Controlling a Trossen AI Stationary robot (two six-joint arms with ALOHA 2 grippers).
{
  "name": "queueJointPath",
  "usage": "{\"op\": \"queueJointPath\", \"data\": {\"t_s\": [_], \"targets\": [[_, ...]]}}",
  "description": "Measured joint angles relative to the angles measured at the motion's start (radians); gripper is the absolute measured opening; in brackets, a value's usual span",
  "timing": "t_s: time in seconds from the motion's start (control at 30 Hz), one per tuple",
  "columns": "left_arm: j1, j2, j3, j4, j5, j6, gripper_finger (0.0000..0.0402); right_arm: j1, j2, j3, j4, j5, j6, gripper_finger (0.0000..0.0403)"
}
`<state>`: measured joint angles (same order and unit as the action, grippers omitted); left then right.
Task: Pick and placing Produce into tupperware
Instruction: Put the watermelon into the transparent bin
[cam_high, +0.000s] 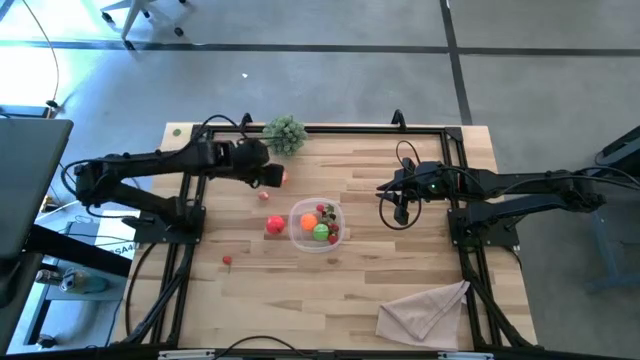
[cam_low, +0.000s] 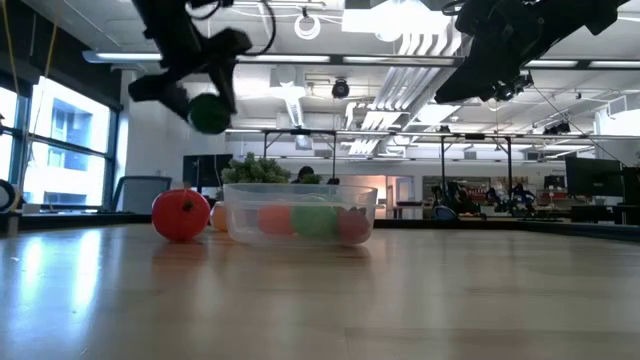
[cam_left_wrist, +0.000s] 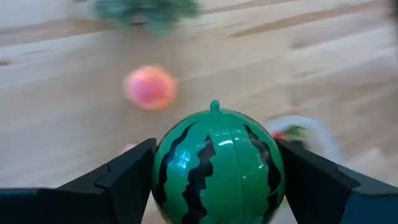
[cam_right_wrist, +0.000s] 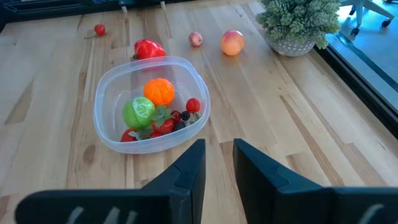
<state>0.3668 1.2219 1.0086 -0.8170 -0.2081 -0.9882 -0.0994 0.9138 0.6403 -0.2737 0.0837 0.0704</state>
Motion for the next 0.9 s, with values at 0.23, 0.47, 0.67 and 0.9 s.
{"op": "queueJointPath", "data": {"t_s": [0.23, 0.47, 0.67, 0.9], "targets": [[-0.202, 0.078, 0.008, 0.176, -0.159, -0.042, 0.0283, 0.000, 0.000, 0.000, 0.000, 0.000, 0.000, 0.0071], [-0.274, 0.261, 0.008, 0.365, -0.202, -0.039, 0.0295, 0.000, 0.000, 0.000, -0.002, 0.000, 0.000, 0.0071], [-0.278, 0.377, 0.008, 0.429, -0.121, -0.037, 0.0286, 0.000, 0.001, 0.000, 0.000, 0.000, 0.000, 0.0071], [-0.278, 0.442, 0.008, 0.427, -0.117, -0.034, 0.0296, 0.000, 0.001, 0.000, 0.000, 0.000, 0.000, 0.0071]]}}
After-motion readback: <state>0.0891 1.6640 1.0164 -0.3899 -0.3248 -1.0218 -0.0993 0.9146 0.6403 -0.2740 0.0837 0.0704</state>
